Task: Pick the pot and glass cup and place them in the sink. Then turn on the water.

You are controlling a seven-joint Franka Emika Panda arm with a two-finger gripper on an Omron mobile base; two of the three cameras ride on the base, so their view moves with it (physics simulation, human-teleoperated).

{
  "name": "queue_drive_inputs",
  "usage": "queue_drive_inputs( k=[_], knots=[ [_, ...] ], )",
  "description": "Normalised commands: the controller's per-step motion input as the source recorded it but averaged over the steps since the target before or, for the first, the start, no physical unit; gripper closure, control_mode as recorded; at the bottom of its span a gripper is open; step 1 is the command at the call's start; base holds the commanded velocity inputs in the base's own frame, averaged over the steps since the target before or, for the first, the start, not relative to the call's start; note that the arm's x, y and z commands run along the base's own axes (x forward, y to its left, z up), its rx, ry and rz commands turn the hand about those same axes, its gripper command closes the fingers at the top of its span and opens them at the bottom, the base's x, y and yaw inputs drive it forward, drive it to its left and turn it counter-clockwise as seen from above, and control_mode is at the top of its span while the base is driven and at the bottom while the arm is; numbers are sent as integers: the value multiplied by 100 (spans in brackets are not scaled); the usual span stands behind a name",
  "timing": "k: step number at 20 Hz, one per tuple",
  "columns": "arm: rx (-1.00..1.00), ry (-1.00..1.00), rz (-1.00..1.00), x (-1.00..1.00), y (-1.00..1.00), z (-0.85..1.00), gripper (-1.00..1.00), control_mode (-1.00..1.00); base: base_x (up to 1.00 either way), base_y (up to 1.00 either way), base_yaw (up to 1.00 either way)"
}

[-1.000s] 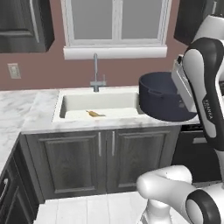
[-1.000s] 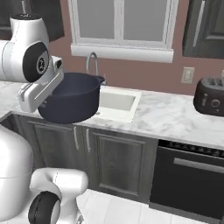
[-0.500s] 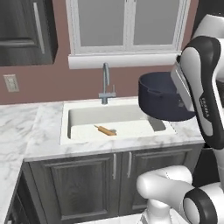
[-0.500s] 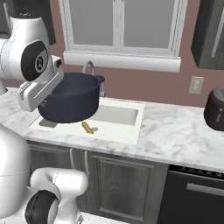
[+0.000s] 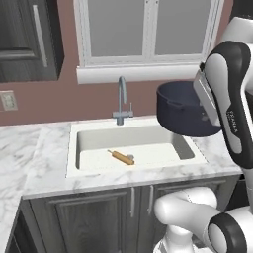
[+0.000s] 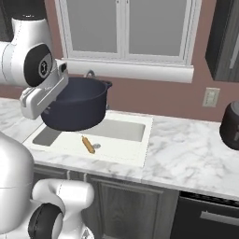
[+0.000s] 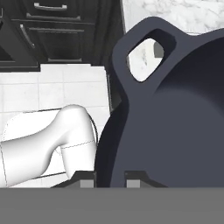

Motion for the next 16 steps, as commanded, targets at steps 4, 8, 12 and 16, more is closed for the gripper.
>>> queue_drive_inputs(
  k=[4, 8, 12, 16],
  knots=[
    [0, 0, 0, 0, 0, 0, 100, 100, 35, 1, -4],
    [0, 0, 0, 0, 0, 0, 100, 100, 36, 0, -6],
    [0, 0, 0, 0, 0, 0, 100, 100, 36, 17, -12],
    [0, 0, 0, 0, 0, 0, 100, 100, 28, 14, -10]
  ],
)
